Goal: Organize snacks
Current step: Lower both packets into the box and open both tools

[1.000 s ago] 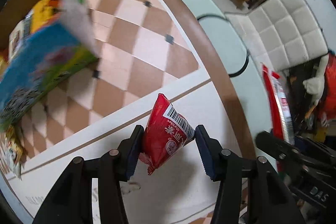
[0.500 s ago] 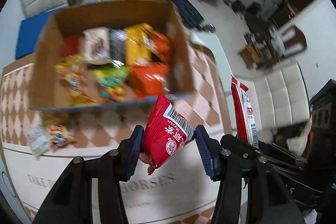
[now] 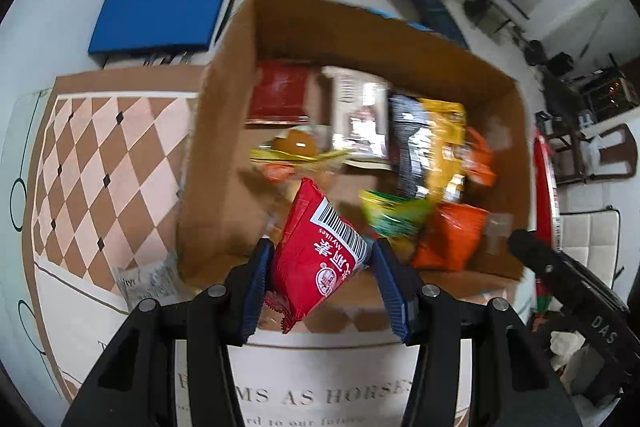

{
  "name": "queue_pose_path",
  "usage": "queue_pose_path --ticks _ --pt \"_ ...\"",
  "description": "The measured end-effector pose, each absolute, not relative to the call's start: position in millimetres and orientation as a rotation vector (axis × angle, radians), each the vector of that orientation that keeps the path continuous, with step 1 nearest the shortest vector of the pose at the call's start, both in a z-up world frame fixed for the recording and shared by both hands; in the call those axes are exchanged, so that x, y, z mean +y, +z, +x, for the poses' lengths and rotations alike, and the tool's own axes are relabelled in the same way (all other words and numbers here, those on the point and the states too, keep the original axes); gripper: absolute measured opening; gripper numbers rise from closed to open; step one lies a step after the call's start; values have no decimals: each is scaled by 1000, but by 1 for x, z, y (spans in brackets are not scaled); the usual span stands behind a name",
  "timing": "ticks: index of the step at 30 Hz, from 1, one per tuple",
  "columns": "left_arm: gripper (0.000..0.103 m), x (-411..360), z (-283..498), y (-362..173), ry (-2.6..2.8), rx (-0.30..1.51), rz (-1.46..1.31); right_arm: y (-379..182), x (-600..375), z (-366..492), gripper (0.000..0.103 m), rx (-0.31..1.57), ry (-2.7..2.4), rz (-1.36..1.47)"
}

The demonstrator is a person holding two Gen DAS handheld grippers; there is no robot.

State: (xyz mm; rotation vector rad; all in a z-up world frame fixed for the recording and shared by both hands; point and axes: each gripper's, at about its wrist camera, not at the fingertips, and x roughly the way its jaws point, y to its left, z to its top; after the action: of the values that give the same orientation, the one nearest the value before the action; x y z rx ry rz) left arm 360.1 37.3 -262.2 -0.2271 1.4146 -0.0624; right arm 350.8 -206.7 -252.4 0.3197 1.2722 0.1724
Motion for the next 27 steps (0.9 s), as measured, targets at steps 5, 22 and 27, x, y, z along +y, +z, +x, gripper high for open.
queue_pose_path --ticks 5,22,27 --pt "49 52 375 -287 -38 1472 -207 -280 -186 375 48 1322 166 267" --pt "92 45 382 -295 -58 1493 -181 -319 -185 382 95 1446 82 186" --pt "92 36 370 -271 -62 1428 -155 -302 -185 371 95 1428 65 170"
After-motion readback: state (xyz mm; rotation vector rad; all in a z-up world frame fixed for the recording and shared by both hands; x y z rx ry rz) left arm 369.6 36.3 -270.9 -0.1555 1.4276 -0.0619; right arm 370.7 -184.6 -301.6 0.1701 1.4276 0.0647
